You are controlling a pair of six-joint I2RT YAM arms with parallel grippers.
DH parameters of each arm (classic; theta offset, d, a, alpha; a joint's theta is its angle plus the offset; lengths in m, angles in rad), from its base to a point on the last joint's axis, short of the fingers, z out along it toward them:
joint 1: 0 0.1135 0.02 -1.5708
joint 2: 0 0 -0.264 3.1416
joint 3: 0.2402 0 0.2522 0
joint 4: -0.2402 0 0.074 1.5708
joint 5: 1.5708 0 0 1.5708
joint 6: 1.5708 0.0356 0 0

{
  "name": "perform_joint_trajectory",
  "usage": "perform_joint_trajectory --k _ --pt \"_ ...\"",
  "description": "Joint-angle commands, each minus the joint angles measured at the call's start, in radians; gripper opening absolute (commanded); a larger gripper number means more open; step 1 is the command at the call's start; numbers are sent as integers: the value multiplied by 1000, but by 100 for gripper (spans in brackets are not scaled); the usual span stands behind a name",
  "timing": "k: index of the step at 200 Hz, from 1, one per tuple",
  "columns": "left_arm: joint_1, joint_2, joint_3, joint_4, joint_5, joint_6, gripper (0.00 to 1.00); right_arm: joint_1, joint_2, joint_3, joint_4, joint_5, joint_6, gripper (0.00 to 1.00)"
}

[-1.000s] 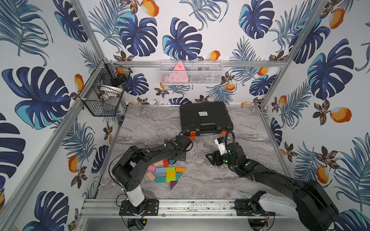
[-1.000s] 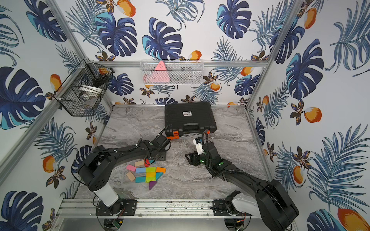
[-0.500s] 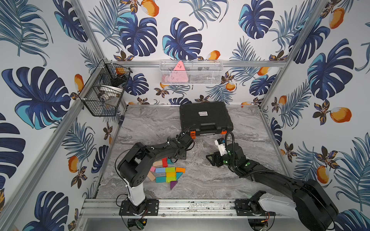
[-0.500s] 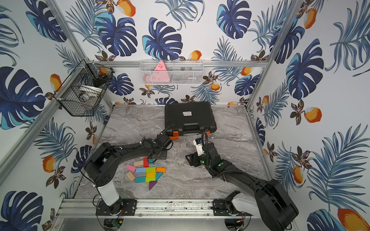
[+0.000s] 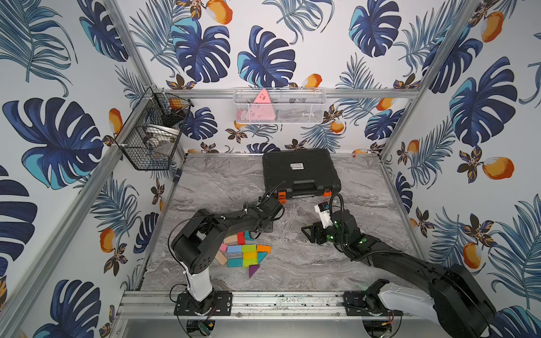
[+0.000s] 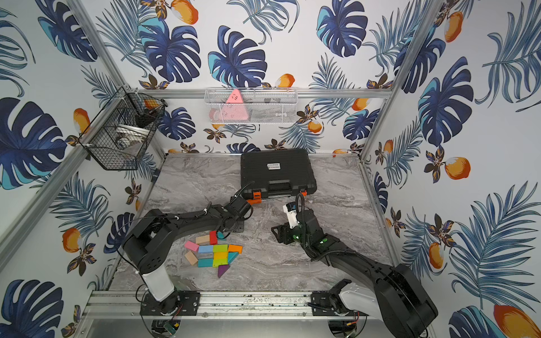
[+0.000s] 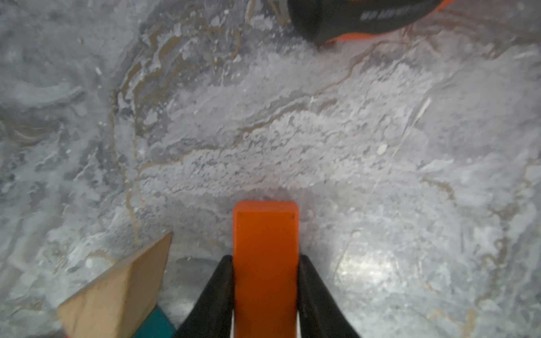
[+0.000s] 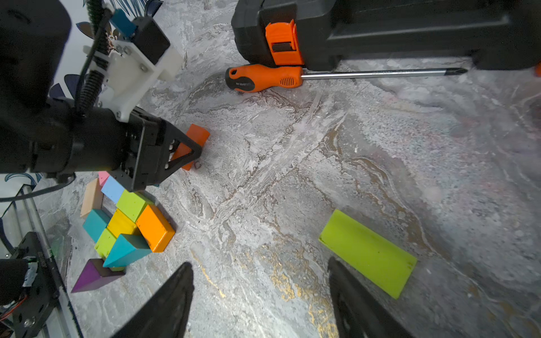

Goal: Assemble a piece of candy with building blocks
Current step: Pick up the building block from the center of the board.

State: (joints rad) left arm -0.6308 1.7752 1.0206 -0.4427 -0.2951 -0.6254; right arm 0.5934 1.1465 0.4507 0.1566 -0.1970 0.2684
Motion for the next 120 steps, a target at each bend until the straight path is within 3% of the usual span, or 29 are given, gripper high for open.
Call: perform_joint_trajectory --k 1,30,66,98,120 --pt "-1 -35 -17 -19 26 57 29 1 -18 -15 48 4 -2 75" --pt "0 -82 3 -4 56 166 26 0 -32 -19 50 33 3 75" --pt "-1 -124 74 59 153 418 18 -5 -114 -55 58 122 9 76" --pt "-17 -146 126 93 380 837 17 -35 -230 -116 72 213 45 77" --pt "-17 -108 177 41 453 1086 17 -55 -282 -150 76 280 68 78"
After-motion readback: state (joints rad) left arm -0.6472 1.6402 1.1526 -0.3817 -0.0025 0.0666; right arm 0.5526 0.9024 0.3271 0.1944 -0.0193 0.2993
